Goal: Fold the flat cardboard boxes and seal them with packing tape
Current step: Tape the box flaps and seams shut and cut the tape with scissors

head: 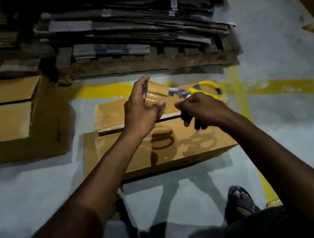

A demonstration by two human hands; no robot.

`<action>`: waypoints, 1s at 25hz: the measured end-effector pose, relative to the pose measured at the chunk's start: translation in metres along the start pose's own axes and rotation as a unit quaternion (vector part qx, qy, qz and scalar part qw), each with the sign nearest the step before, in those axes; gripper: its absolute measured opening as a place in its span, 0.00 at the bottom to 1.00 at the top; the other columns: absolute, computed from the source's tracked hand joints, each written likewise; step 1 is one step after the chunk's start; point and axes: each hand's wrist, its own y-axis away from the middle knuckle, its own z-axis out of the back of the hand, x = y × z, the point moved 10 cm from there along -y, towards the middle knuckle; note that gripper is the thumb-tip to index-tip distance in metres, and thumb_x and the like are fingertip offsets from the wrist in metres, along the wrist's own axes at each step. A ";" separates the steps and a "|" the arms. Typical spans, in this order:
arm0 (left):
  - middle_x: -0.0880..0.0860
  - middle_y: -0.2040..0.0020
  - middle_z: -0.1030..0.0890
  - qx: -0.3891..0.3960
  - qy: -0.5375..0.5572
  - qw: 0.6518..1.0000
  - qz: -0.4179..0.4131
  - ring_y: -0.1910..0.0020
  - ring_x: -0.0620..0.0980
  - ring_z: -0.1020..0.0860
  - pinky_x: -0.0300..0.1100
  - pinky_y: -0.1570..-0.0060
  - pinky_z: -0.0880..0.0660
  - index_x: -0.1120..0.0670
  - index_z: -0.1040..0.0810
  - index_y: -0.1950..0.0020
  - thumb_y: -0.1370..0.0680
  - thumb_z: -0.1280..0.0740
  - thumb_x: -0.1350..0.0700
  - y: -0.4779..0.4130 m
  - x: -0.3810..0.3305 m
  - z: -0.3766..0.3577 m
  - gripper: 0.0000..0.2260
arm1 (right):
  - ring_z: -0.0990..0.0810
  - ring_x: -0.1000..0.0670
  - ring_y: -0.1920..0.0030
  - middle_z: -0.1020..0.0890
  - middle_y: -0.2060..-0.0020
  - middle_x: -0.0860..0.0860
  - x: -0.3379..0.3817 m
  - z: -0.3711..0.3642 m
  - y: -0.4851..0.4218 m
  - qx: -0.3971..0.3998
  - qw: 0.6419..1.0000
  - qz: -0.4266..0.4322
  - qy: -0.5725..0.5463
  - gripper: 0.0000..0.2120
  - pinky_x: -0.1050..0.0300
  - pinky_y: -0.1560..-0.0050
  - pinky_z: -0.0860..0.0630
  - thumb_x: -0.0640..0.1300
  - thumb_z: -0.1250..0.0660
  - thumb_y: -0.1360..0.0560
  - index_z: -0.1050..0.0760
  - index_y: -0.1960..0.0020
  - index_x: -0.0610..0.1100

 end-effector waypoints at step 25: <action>0.50 0.41 0.19 0.141 -0.102 0.985 0.021 0.40 0.47 0.23 0.37 0.50 0.29 0.46 0.24 0.45 0.27 0.28 0.60 -0.013 0.035 0.007 0.14 | 0.22 0.46 0.61 0.20 0.64 0.48 0.002 -0.064 -0.040 0.105 0.964 0.137 0.201 0.12 0.49 0.57 0.27 0.51 0.42 0.18 0.26 0.57 0.49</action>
